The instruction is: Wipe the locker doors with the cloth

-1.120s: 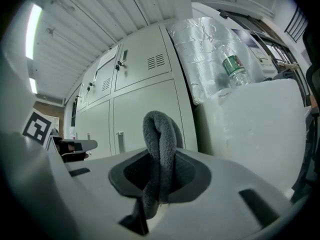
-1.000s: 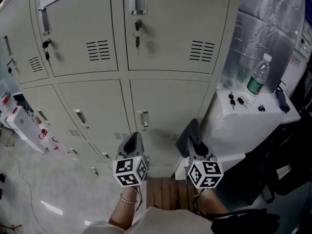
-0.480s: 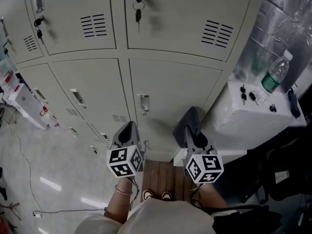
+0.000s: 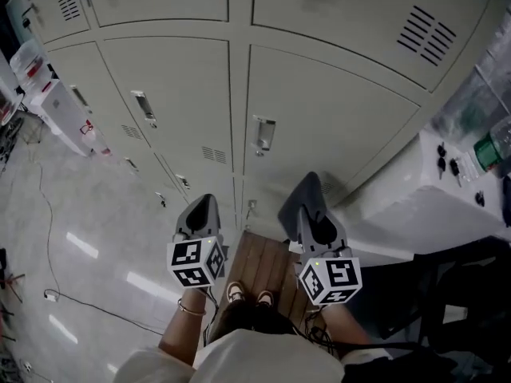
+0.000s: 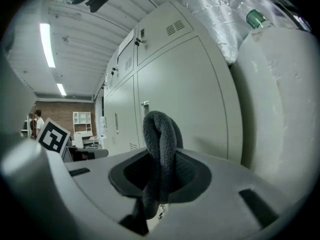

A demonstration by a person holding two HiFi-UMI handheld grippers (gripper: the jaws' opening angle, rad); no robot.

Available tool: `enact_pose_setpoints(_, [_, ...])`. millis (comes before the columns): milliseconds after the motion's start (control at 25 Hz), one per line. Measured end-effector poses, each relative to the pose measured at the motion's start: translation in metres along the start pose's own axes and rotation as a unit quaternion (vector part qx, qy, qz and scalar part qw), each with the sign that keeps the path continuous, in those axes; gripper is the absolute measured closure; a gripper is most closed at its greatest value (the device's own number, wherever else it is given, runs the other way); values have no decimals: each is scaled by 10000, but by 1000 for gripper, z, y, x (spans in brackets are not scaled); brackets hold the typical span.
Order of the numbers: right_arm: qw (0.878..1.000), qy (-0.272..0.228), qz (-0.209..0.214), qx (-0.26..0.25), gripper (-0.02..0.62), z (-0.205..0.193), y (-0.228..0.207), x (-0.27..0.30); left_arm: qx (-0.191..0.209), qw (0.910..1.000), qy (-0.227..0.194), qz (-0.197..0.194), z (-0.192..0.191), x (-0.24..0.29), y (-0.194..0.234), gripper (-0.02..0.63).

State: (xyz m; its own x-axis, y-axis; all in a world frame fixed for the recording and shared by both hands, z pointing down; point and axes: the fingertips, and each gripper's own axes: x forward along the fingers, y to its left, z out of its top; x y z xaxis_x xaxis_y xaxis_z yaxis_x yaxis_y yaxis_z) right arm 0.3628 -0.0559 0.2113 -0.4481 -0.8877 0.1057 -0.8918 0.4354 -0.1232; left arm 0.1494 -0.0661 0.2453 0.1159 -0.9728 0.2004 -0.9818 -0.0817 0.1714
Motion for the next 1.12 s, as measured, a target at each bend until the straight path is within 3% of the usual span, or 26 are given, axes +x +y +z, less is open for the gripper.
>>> enact_pose_setpoints(400, [9933, 407, 1051, -263, 528, -99, 92, 69, -249, 9972, 111, 700, -81, -16, 96, 595])
enact_pose_setpoints(720, [9906, 431, 1232, -399, 528, -165, 138, 120, -388, 9947, 191, 929, -137, -14, 165, 595])
enact_pose_setpoints(1120, [9862, 313, 1502, -621, 528, -205, 187, 176, -468, 9929, 107, 1084, -168, -2, 230, 595])
